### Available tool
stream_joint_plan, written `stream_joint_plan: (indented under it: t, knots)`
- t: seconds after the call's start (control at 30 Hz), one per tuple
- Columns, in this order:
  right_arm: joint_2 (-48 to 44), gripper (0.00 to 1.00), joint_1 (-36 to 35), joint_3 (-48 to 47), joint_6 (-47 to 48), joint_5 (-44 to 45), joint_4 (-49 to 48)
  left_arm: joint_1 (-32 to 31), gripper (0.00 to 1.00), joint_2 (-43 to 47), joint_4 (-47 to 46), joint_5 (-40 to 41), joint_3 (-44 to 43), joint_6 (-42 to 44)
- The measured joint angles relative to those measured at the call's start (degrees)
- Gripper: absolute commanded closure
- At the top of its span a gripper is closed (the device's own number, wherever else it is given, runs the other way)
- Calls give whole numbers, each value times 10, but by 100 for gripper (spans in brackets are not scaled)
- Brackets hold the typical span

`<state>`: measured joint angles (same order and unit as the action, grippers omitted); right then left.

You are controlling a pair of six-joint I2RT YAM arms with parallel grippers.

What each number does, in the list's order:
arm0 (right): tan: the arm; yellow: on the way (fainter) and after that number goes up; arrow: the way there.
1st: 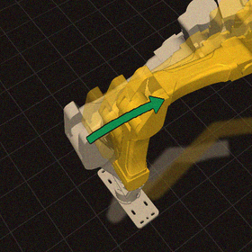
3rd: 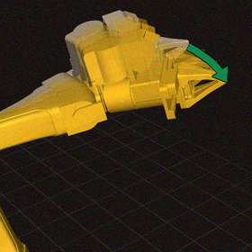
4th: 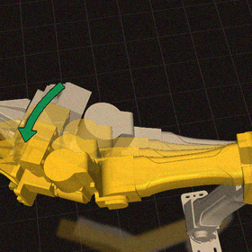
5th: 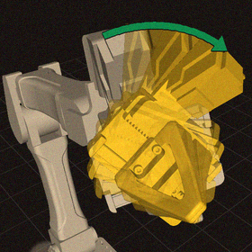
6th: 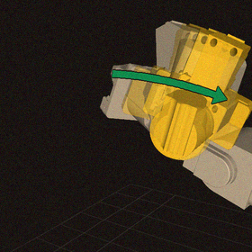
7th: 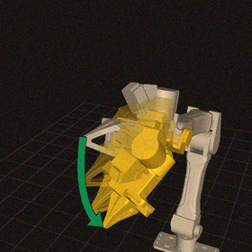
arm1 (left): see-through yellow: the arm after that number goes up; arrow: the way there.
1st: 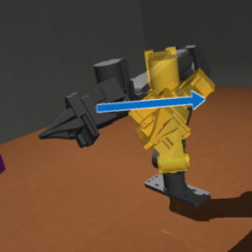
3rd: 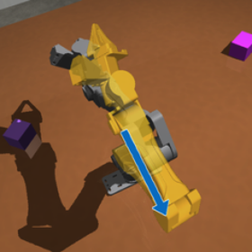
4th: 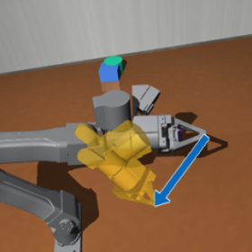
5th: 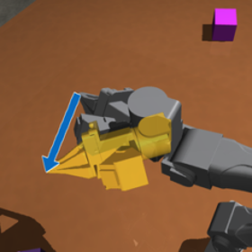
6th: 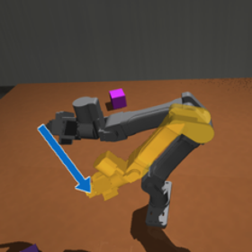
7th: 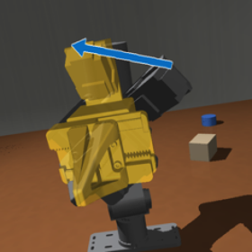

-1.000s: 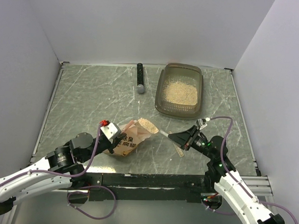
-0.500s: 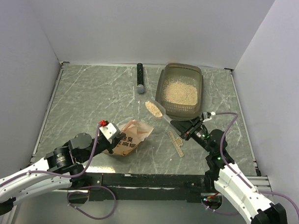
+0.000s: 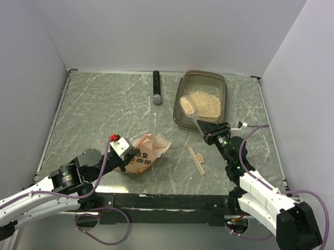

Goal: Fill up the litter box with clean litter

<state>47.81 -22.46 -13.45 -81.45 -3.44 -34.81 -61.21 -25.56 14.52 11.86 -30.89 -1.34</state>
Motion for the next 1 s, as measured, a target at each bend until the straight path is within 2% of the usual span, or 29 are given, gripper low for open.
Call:
stream_joint_plan:
  t: [0.2, 0.3, 0.57, 0.8, 1.0]
  knots:
    - [47, 100, 20, -48, 56, 77, -10, 0, 99, 0, 0, 0, 0, 0]
    - [66, 100, 36, -80, 86, 102, 18, 0, 99, 0, 0, 0, 0, 0]
    - [148, 100, 61, -269, 223, 149, 226, 0, 99, -1, 0, 0, 0, 0]
    - [277, 100, 88, -419, 340, 134, 391, 0, 99, -2, 0, 0, 0, 0]
    - [366, 100, 90, -504, 424, 112, 501, 0, 99, -2, 0, 1, 0, -3]
